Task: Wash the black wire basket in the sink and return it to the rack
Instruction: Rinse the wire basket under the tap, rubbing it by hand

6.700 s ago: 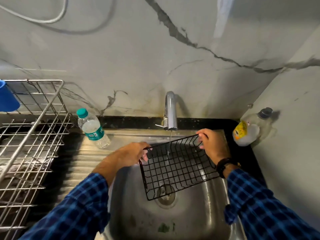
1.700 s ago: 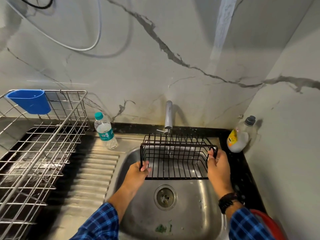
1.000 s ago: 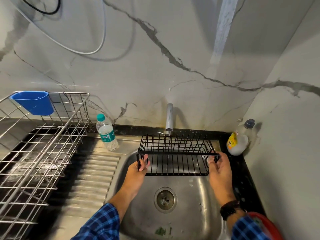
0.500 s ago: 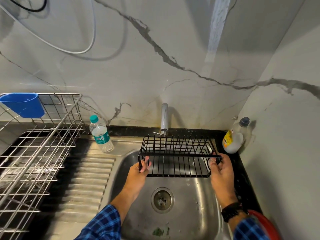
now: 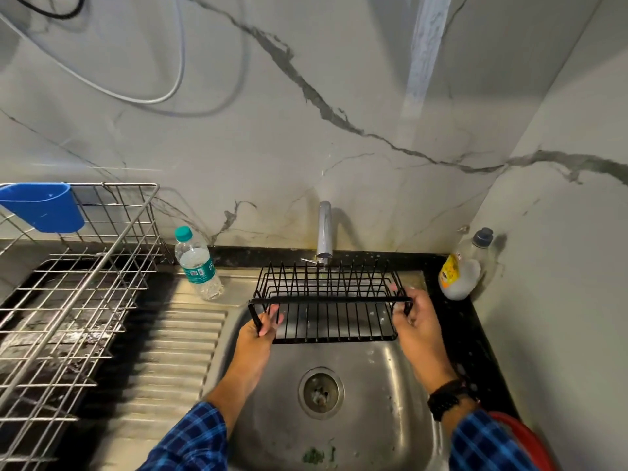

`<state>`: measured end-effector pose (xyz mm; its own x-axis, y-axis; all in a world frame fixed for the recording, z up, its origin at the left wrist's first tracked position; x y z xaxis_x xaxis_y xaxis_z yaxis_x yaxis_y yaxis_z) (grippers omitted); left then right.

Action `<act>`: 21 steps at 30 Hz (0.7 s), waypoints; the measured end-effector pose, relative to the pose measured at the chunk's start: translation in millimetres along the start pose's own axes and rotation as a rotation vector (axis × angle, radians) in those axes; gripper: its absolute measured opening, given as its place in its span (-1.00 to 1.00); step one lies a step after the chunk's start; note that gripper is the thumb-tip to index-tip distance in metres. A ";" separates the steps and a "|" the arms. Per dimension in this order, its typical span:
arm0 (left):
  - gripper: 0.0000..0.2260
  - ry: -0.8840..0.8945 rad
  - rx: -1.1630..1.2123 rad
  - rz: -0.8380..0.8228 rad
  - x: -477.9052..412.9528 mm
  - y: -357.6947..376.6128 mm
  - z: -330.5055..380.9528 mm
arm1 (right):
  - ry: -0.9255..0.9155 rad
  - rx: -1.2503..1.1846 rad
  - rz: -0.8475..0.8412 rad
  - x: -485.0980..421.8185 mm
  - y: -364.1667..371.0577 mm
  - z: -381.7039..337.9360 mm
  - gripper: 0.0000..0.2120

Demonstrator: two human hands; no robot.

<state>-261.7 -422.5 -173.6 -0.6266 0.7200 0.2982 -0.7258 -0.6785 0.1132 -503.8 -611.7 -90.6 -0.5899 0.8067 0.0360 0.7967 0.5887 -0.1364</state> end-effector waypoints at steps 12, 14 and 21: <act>-0.81 -0.171 -0.201 -0.087 8.7 10.8 30.1 | 0.008 -0.196 0.030 -27.2 9.5 0.8 -0.78; -0.79 -0.177 -0.076 -0.116 7.7 11.8 34.8 | -0.004 -0.158 0.083 -33.1 3.5 -0.7 -0.76; -0.82 -0.149 -0.214 -0.167 -2.7 13.2 41.7 | 0.075 0.237 0.032 -70.1 5.8 -8.4 -0.84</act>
<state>-257.8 -439.4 -133.3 -0.4570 0.7789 0.4294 -0.8683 -0.4954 -0.0254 -456.7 -664.4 -85.6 -0.5462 0.8317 0.0998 0.7567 0.5410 -0.3670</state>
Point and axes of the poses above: each hand's wrist, its own x-axis away from the middle knuckle, its own y-axis out of the palm, z = x × y, the point moved 7 cm from there along -x, towards the middle knuckle, and after that the axes turned 10 degrees about -z, right-handed, at the moved point
